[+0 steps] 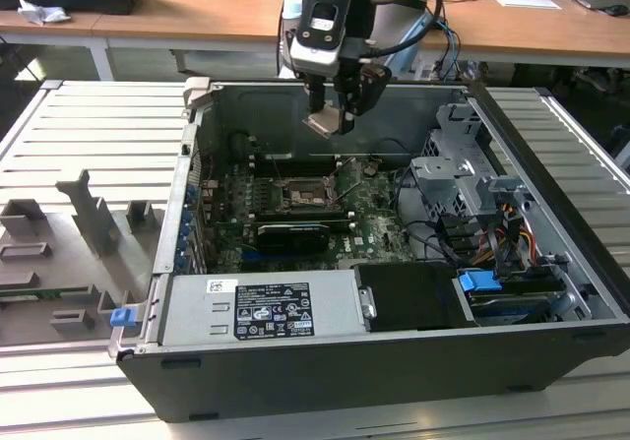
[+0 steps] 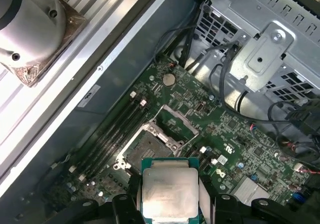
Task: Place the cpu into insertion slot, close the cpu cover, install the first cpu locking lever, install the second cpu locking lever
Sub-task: 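Place the cpu into insertion slot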
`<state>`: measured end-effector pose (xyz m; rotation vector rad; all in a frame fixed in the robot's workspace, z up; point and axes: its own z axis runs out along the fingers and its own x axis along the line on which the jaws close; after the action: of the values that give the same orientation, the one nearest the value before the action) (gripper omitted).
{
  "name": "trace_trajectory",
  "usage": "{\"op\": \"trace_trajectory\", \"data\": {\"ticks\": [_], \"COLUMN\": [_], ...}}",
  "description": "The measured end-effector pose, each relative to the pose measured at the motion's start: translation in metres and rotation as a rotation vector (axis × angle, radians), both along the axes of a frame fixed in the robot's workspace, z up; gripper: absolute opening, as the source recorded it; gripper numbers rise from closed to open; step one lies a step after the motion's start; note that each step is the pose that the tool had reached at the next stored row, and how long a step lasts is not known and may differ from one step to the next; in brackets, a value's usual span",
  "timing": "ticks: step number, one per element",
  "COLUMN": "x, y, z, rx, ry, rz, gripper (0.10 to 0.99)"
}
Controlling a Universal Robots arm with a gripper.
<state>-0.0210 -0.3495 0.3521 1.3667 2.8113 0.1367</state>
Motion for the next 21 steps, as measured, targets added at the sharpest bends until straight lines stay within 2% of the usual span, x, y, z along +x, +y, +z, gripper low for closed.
{"op": "trace_trajectory", "data": {"ticks": [12, 21], "x": [0.0, 0.0], "y": [0.0, 0.0], "z": [-0.0012, -0.0022], "rx": [0.0, 0.0], "ry": [0.0023, 0.005], "rz": [-0.099, -0.194], "gripper": [0.541, 0.541]}}
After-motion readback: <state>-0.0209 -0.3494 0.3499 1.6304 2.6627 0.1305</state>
